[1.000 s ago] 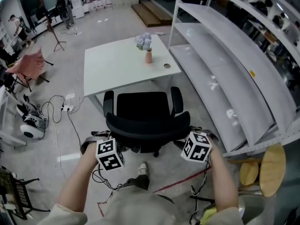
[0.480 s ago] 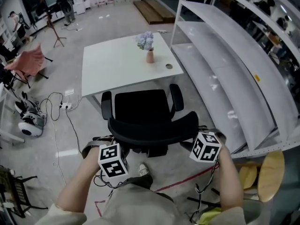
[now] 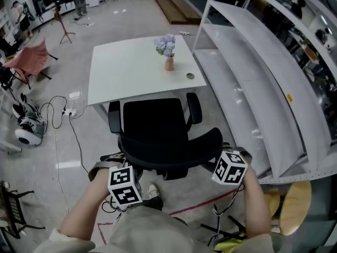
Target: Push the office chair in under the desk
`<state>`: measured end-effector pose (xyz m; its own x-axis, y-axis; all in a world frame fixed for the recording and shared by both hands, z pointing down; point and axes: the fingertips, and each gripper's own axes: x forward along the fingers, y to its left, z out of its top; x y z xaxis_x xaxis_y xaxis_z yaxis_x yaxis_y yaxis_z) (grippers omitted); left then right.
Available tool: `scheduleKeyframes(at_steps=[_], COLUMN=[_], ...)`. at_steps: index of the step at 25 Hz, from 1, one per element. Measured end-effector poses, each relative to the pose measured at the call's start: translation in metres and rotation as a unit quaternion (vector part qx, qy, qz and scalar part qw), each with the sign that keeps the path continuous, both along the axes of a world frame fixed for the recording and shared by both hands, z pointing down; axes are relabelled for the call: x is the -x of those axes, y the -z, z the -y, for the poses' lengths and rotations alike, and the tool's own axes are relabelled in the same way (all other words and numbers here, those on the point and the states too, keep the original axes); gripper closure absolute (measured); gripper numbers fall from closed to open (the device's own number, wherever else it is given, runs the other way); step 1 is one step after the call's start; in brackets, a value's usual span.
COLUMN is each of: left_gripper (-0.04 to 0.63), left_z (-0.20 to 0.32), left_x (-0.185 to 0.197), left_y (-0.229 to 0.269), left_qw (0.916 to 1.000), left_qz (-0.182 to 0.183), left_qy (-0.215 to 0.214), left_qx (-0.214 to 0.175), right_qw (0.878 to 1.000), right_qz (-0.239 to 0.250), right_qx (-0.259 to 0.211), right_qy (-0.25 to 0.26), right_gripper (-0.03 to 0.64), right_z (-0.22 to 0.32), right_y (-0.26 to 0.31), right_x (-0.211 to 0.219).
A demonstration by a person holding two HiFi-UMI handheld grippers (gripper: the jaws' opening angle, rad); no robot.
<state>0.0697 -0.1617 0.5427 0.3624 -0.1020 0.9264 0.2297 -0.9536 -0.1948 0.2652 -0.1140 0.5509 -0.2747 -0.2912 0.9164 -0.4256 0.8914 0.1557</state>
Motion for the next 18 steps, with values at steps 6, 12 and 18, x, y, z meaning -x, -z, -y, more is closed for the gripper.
scheduleKeyframes(at_steps=[6,12,18], left_gripper=[0.479,0.476,0.474], left_z=[0.006,0.005,0.016], left_x=[0.007,0.014,0.005], left_y=[0.000,0.000,-0.002], left_qw=[0.9999,0.9995,0.9988], left_qz=[0.007,0.009,-0.024], left_qy=[0.003,0.020,0.033], left_qx=[0.012,0.021,-0.028], right_qw=[1.000,0.999,0.998], right_qz=[0.003,0.007,0.010], right_qx=[0.009,0.008,0.003], right_qy=[0.019,0.044,0.061], right_gripper=[0.488,0.492,0.488], right_z=[0.003,0.004,0.026], right_y=[0.001,0.000,-0.003], right_x=[0.009,0.014,0.004])
